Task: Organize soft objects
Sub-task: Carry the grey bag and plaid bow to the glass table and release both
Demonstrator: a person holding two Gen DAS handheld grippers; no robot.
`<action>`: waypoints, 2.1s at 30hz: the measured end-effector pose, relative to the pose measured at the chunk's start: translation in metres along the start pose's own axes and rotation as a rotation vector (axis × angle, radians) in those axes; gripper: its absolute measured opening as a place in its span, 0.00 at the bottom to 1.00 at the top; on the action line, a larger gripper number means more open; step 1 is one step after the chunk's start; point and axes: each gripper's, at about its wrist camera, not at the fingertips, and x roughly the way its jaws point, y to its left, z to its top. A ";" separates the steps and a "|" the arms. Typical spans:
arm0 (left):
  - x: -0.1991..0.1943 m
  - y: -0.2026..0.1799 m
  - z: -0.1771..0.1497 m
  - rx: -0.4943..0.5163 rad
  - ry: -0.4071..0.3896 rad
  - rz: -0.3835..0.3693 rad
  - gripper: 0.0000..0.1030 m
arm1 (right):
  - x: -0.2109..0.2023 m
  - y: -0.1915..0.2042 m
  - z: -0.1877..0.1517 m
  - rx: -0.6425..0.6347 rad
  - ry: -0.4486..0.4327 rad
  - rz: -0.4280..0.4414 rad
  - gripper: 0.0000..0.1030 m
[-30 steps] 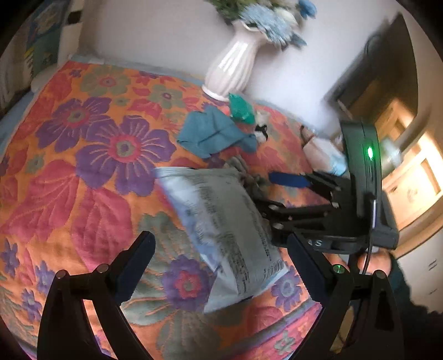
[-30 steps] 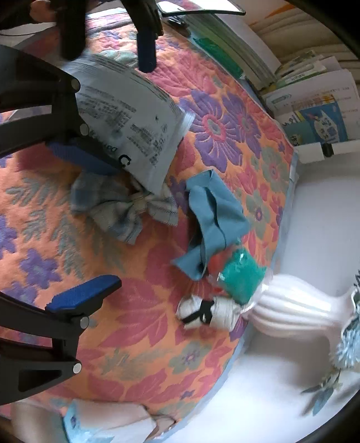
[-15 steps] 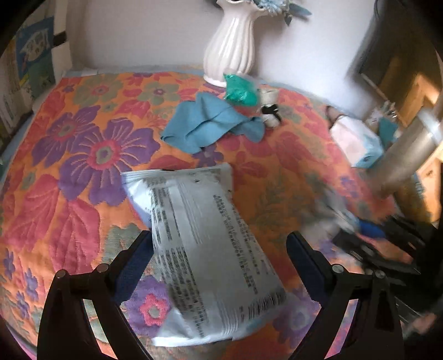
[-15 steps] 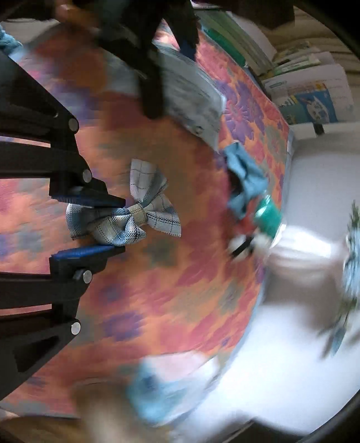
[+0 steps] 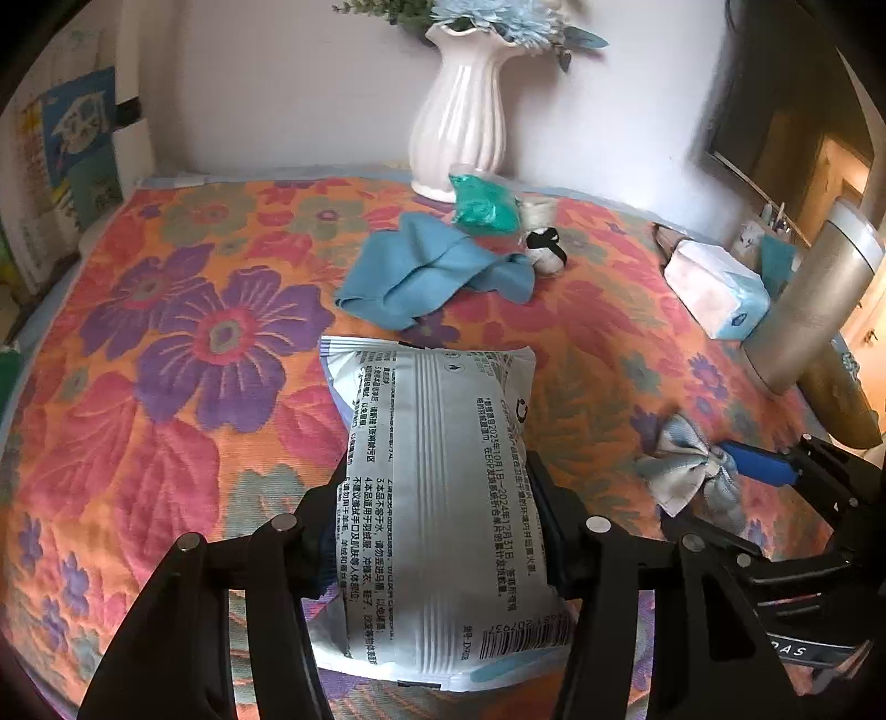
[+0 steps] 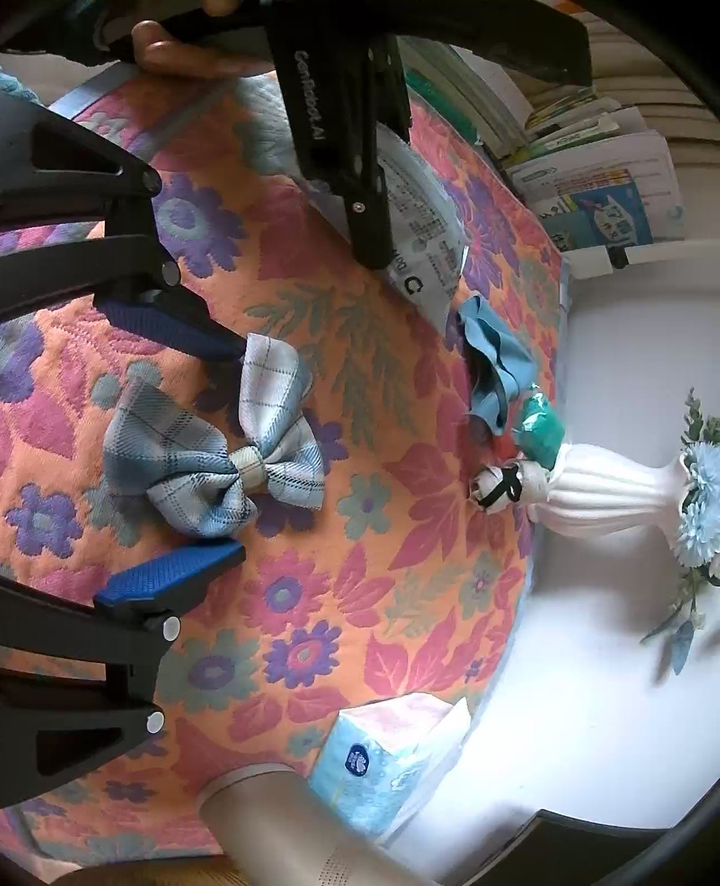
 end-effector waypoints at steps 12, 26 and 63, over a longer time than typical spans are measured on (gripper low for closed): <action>-0.013 -0.001 -0.001 -0.001 -0.054 -0.037 0.48 | -0.010 0.010 -0.006 0.005 -0.039 -0.016 0.24; -0.068 -0.068 -0.006 0.028 -0.134 -0.359 0.48 | -0.113 -0.062 -0.035 0.185 -0.164 -0.056 0.24; -0.024 -0.435 0.057 0.597 -0.365 -0.224 0.94 | -0.164 -0.402 -0.090 0.872 -0.188 -0.103 0.50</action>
